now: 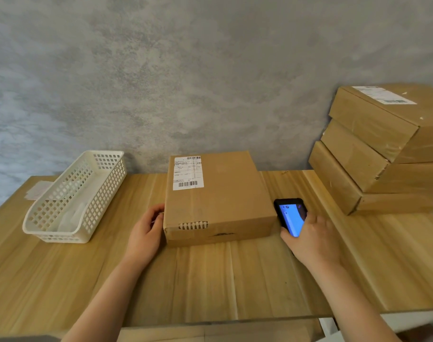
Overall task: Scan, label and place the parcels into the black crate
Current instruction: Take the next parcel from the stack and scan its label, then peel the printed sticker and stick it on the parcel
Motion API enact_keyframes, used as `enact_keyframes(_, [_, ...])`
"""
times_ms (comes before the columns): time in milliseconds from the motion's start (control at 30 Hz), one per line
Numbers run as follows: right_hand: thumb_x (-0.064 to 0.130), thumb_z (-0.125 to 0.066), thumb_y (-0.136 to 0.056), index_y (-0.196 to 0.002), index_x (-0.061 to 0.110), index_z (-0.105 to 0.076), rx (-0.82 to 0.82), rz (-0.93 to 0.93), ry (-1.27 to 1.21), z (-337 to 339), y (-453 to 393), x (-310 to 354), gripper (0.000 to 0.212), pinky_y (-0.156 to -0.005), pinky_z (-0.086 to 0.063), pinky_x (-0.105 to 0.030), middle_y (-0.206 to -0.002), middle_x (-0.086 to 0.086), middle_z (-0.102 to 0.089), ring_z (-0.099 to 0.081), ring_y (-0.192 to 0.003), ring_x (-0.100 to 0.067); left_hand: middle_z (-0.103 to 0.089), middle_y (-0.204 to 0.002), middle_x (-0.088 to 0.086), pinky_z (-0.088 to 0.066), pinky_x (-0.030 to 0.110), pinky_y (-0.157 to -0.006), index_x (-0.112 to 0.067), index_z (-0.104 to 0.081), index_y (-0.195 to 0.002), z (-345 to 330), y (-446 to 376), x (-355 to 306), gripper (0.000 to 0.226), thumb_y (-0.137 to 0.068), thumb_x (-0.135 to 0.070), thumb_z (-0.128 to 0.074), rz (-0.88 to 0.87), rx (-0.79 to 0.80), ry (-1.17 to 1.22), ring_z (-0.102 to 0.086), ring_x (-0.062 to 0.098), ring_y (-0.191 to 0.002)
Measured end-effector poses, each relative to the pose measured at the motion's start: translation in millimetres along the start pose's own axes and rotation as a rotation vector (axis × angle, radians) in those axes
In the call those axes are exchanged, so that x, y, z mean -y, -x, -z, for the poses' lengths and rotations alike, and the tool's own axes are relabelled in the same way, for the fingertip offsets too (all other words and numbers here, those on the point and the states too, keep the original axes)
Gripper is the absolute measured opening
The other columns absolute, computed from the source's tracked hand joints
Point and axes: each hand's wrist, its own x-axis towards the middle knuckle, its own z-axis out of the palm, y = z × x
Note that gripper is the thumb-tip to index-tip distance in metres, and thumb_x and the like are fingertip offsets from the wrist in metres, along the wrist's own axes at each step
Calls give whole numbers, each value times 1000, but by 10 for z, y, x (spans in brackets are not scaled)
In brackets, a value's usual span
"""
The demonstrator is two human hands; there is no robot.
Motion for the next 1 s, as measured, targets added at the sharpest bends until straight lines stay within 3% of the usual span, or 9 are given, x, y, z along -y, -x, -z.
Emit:
enact_keyframes(167, [66, -66, -77, -122, 3, -52, 86, -30, -22, 91, 4, -24, 79, -85, -44, -37, -113, -14, -60, -56, -102, -31, -69, -103, -26, -42, 19, -79, -40, -62, -113, -3, 2, -78, 28, -104, -20, -45, 23, 1, -1, -59, -13, -96])
enact_keyframes(333, [48, -67, -85, -135, 4, -49, 81, 32, -174, 390, -99, 96, 69, -88, -47, -41, -121, -16, -60, -55, -109, -34, -69, -108, -20, -45, 22, -83, -41, -61, -116, 75, -20, -159, 28, -103, -21, -46, 49, 29, -74, -61, -3, -101])
enact_keyframes(467, [40, -57, -93, -137, 11, -52, 45, 218, -255, 697, -183, 463, 53, -92, -48, -40, -128, -9, -61, -55, -117, -29, -63, -123, -14, -43, 22, -89, -29, -60, -127, 194, -1, -239, 30, -101, -18, -49, 6, -63, -227, -58, 4, -110])
enact_keyframes(633, [34, -56, -94, -133, 13, -55, 77, 441, -334, 879, -191, 1178, 44, -99, -42, -40, -128, -5, -61, -53, -119, -27, -61, -120, -14, -42, 23, -85, -30, -62, -123, 498, 92, -371, 27, -101, -22, -50, -36, -148, -355, -57, 7, -103])
enact_keyframes(833, [40, -46, -99, -131, 22, -53, 142, 760, -270, 856, 10, 2109, 37, -104, -35, -33, -128, 6, -58, -50, -119, -18, -62, -121, -13, -47, 35, -91, -31, -65, -117, 1202, 69, -335, 24, -98, -22, -52, -106, -278, -425, -57, 11, -106])
enact_keyframes(1000, [40, -44, -100, -135, 22, -50, 230, 859, -266, 692, 212, 2842, 40, -108, -35, -35, -132, 6, -55, -48, -123, -17, -60, -121, -15, -44, 30, -83, -30, -64, -118, 1899, -192, -79, 24, -98, -24, -51, -44, -326, -459, -56, 9, -103])
